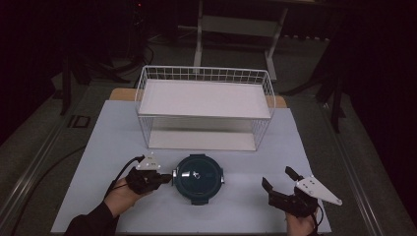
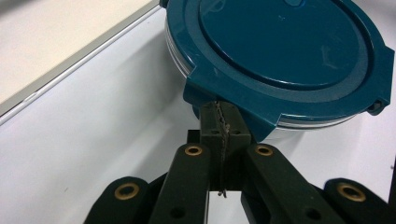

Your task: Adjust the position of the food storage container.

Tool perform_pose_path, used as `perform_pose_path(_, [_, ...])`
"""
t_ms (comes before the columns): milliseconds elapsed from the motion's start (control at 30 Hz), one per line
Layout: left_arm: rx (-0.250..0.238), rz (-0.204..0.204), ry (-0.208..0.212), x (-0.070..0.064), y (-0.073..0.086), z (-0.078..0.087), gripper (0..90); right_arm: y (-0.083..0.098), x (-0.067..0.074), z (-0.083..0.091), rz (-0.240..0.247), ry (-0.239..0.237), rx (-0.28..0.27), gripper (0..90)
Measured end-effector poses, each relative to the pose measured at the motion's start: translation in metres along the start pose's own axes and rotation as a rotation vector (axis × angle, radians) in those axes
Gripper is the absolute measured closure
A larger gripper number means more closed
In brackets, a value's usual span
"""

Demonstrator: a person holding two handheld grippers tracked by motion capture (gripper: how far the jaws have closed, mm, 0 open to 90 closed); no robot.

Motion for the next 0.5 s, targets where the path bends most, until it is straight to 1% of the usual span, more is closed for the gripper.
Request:
perform_pose_path(33, [0.0,0.0,0.0,0.0,0.0,0.0,89.8,0.0,0.0,0.0,0.0,0.0,0.0,11.3])
perform_pose_path(133, [-0.001,-0.008,0.006,-0.003,-0.008,-0.006,89.8,0.0,0.001,-0.001,0.004,0.0,0.004,11.3])
perform_pose_path(233, [-0.001,-0.011,0.008,-0.004,-0.011,-0.009,89.8,0.0,0.0,-0.001,0.003,0.0,0.001,11.3])
perform_pose_path(267, [0.001,-0.016,0.008,-0.005,-0.014,-0.011,89.7,0.0,0.0,-0.001,0.003,0.002,0.004,11.2])
perform_pose_path(400, [0.001,-0.023,0.012,-0.008,-0.018,-0.014,89.8,0.0,0.001,0.0,0.003,0.002,0.002,11.3])
perform_pose_path(500, [0.0,-0.025,0.023,-0.011,-0.02,-0.017,89.7,0.0,0.001,0.0,0.005,0.003,0.0,11.3])
Point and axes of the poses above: each handheld gripper's, and its own axes: z roughly backward along the jaws, y roughly out of its underside, x roughly to its left, the point moved 2 cm from there along -z, roughly forward along the jaws, and after that the axes turned 10 degrees about x, right-handed, at the moved point
